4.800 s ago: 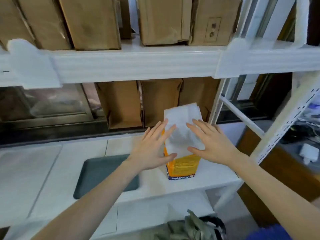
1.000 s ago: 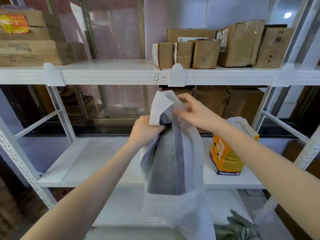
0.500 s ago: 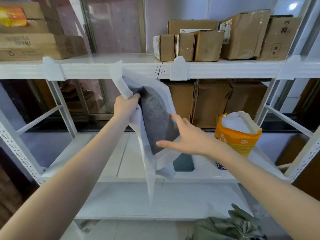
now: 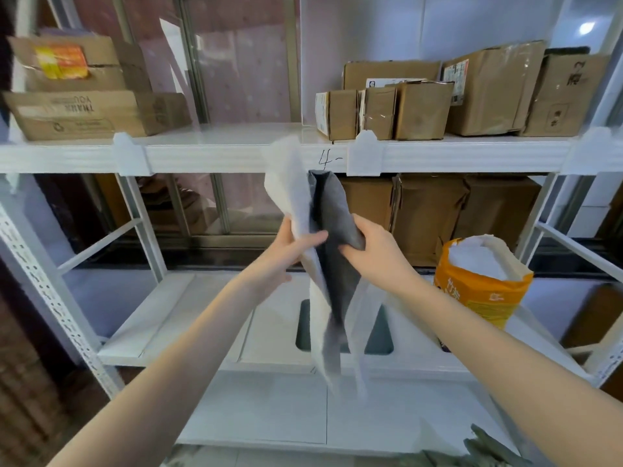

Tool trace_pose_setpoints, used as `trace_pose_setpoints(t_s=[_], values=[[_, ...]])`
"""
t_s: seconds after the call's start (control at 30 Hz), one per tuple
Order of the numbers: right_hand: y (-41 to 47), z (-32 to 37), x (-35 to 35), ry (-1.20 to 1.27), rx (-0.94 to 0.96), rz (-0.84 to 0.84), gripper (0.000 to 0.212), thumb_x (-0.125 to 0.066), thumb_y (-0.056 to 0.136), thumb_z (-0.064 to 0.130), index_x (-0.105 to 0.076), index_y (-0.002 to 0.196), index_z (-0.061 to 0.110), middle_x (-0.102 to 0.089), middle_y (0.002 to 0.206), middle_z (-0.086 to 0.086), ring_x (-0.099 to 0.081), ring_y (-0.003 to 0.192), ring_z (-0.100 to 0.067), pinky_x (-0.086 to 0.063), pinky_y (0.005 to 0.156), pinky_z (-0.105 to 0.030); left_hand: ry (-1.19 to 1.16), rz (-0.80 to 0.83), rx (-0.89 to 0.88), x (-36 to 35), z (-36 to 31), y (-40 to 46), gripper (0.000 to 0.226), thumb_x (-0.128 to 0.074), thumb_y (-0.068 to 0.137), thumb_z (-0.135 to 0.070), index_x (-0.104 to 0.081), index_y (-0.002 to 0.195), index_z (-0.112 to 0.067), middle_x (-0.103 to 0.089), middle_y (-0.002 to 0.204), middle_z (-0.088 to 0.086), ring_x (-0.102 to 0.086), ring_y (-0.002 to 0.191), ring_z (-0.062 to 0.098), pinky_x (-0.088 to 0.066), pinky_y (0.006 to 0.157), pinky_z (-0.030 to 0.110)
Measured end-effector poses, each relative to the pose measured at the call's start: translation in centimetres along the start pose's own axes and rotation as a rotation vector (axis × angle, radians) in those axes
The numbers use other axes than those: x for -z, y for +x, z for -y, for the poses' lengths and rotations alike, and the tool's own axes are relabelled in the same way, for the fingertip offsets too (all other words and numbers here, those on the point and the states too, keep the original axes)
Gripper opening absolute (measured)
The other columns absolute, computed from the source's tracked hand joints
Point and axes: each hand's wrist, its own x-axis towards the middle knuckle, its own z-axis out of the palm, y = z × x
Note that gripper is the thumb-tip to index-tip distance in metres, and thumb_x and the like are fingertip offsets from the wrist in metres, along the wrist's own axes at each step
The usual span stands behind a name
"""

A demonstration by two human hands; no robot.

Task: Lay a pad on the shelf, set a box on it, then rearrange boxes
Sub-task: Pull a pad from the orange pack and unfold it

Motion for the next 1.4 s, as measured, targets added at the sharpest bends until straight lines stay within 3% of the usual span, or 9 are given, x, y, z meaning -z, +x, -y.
trace_pose_setpoints(t_s=[0.17, 0.33, 0.57, 0.8, 0.93, 1.0, 1.07, 1.17, 1.4], values=[[0.9, 0.5, 0.7, 0.289, -0.017, -0.008, 0.019, -0.052, 0.09, 0.004, -0.057, 0.107, 0.013, -0.062, 0.095, 0.007, -0.056, 0.089, -0.004, -0.045, 0.075, -0.015, 0.257, 0.151, 0.047, -1.8, 2.5, -0.9, 0.1, -0.077, 0.063, -0.054, -0.012, 0.139, -0.05, -0.04, 0.139, -0.02, -0.044, 0.126, 0.011, -0.04, 0.1, 0.041], [1.2, 0.5, 0.8, 0.368, -0.141, 0.064, 0.039, -0.055, 0.091, 0.019, -0.045, 0.129, 0.017, -0.056, 0.123, -0.001, -0.053, 0.115, -0.016, -0.047, 0.09, -0.024, 0.259, -0.142, -0.117, -3.4, 2.7, 0.4, 0.074, -0.078, 0.071, -0.033, -0.037, 0.133, -0.026, -0.055, 0.114, -0.014, -0.055, 0.107, 0.008, -0.045, 0.079, 0.015], [-0.9, -0.8, 0.4, 0.223, -0.241, 0.166, 0.077, -0.069, 0.077, 0.045, -0.026, 0.137, 0.021, -0.046, 0.123, 0.0, -0.054, 0.1, -0.008, -0.045, 0.076, -0.018, 0.017, -0.452, -0.066, -0.7, 0.9, 2.3, 0.033, -0.072, 0.075, -0.015, -0.061, 0.107, -0.015, -0.068, 0.109, 0.006, -0.065, 0.097, 0.024, -0.055, 0.086, 0.042], [-2.6, 0.5, -0.6, 0.248, -0.36, 0.403, 0.07, -0.048, 0.078, 0.066, -0.037, 0.135, 0.027, -0.054, 0.124, 0.01, -0.053, 0.108, -0.008, -0.046, 0.083, -0.025, -0.346, -0.279, -0.054, -1.6, -1.0, 2.3, 0.037, -0.064, 0.085, -0.023, -0.058, 0.118, -0.01, -0.07, 0.11, 0.009, -0.068, 0.096, 0.024, -0.057, 0.069, 0.031], [-2.5, 0.7, -0.8, 0.444, -0.331, 0.408, 0.049, -0.049, 0.086, 0.055, -0.04, 0.131, 0.038, -0.055, 0.114, 0.024, -0.052, 0.112, -0.003, -0.041, 0.097, -0.027, -0.486, -0.162, -0.047, -3.7, -0.2, 1.7, 0.017, -0.057, 0.089, -0.033, -0.068, 0.097, -0.022, -0.073, 0.093, -0.003, -0.069, 0.087, 0.011, -0.05, 0.084, 0.036], [-2.2, 0.1, -1.0, 0.392, -0.314, 0.346, 0.038, -0.057, 0.088, 0.041, -0.052, 0.123, 0.027, -0.062, 0.113, 0.012, -0.057, 0.11, -0.01, -0.044, 0.098, -0.03, -0.509, -0.058, -0.055, -3.8, -0.4, 1.4, 0.028, -0.046, 0.095, -0.037, -0.065, 0.112, -0.026, -0.071, 0.11, -0.004, -0.064, 0.106, 0.011, -0.044, 0.098, 0.036], [-1.9, -0.5, -1.1, 0.356, -0.322, 0.261, 0.029, -0.058, 0.088, 0.026, -0.062, 0.114, 0.014, -0.067, 0.106, -0.002, -0.062, 0.1, -0.016, -0.048, 0.089, -0.031, -0.348, 0.054, -0.056, -3.5, -0.9, 0.2, 0.037, -0.043, 0.094, -0.046, -0.062, 0.116, -0.023, -0.069, 0.116, -0.004, -0.06, 0.113, 0.007, -0.042, 0.104, 0.03], [-1.4, -1.3, -0.7, 0.436, -0.305, 0.148, 0.021, -0.055, 0.09, 0.015, -0.067, 0.107, 0.01, -0.07, 0.101, -0.009, -0.065, 0.097, -0.02, -0.05, 0.09, -0.034, -0.022, 0.185, -0.112, -3.1, -0.6, -0.6, 0.022, -0.04, 0.097, -0.039, -0.061, 0.093, -0.035, -0.068, 0.079, -0.034, -0.057, 0.081, -0.024, -0.042, 0.069, -0.003], [-0.5, -1.7, -0.1, 0.451, -0.298, 0.07, 0.023, -0.049, 0.095, 0.023, -0.064, 0.107, 0.011, -0.069, 0.106, -0.011, -0.064, 0.101, -0.023, -0.049, 0.092, -0.036, 0.528, 0.1, -0.221, -1.7, 1.6, -0.2, 0.055, -0.064, 0.079, -0.052, -0.052, 0.125, -0.025, -0.051, 0.129, -0.006, -0.048, 0.119, 0.005, -0.037, 0.103, 0.027]])
